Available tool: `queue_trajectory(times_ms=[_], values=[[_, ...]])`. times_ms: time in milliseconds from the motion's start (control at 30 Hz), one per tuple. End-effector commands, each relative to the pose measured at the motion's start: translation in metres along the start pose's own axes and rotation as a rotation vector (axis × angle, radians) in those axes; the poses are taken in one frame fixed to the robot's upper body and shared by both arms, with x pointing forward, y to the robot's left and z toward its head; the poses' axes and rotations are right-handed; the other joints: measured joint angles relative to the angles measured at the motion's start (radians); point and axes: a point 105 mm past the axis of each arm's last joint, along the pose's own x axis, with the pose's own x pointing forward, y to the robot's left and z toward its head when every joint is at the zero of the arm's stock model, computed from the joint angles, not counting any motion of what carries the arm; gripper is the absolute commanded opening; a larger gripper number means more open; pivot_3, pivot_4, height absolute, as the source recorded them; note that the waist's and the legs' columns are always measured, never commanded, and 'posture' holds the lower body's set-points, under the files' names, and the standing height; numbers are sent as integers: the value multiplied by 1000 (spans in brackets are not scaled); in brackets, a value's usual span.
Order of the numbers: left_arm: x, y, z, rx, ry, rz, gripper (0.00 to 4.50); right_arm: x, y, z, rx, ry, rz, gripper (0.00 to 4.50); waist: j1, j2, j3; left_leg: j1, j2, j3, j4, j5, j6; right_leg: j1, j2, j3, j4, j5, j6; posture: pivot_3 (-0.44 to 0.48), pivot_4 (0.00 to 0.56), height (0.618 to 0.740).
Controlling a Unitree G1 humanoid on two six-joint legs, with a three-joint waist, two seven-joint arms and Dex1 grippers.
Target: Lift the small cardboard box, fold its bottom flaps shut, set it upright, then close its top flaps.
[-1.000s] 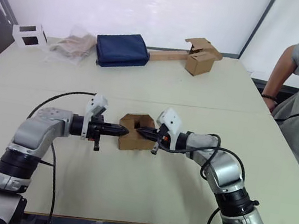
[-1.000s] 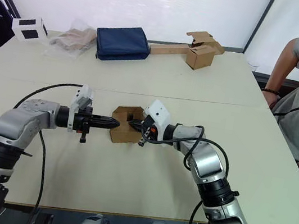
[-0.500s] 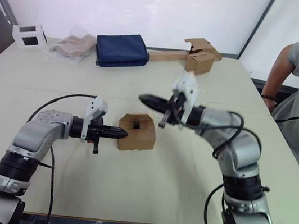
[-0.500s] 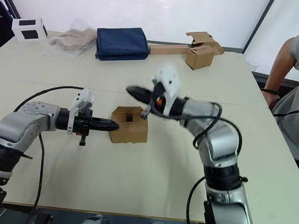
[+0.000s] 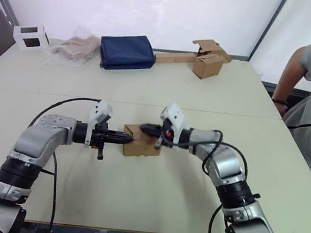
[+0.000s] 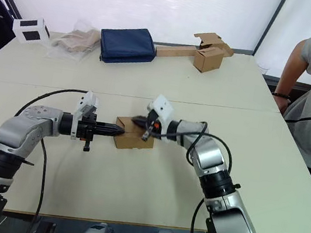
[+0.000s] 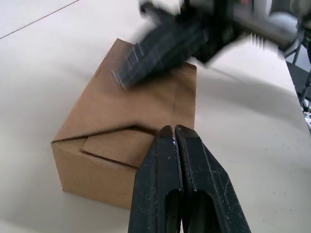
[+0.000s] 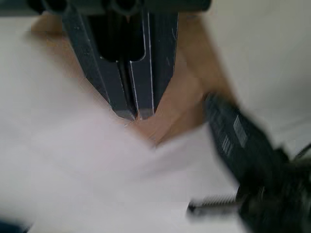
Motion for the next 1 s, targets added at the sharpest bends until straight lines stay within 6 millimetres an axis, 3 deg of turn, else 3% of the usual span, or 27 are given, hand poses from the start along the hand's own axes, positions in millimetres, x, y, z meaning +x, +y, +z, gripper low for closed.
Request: queue_trajectory(times_ms=[33, 267, 433, 700, 1000], values=[[-4, 0, 4, 16, 3, 8, 39, -1, 5, 5, -66, 8, 7, 0, 0, 0, 0, 0, 0, 0, 0, 0, 0, 0, 0, 0, 0, 0, 0, 0, 150, 740], [-20, 9, 32, 24, -70, 19, 39, -1, 7, 0, -69, 24, -7, 0, 2, 0, 0, 0, 0, 0, 0, 0, 0, 0, 0, 0, 0, 0, 0, 0, 150, 740], [-4, 26, 63, 16, -198, 46, 39, -6, 9, 7, -60, 1, -7, 0, 10, 0, 0, 0, 0, 0, 1, 0, 0, 1, 0, -1, -1, 0, 0, 0, 150, 740], [43, 31, 47, 30, -150, -10, 39, -13, 13, 28, 4, -76, -27, 0, 1, 0, 0, 0, 0, 0, 0, 0, 0, 0, 0, 0, 0, 0, 0, 0, 150, 740], [52, 33, 41, 55, -122, -37, 39, -21, 24, 45, 8, -106, -37, 0, 0, 0, 0, -1, 0, 0, 0, 0, 0, -1, 0, 0, -1, 0, 0, 0, 150, 740]])
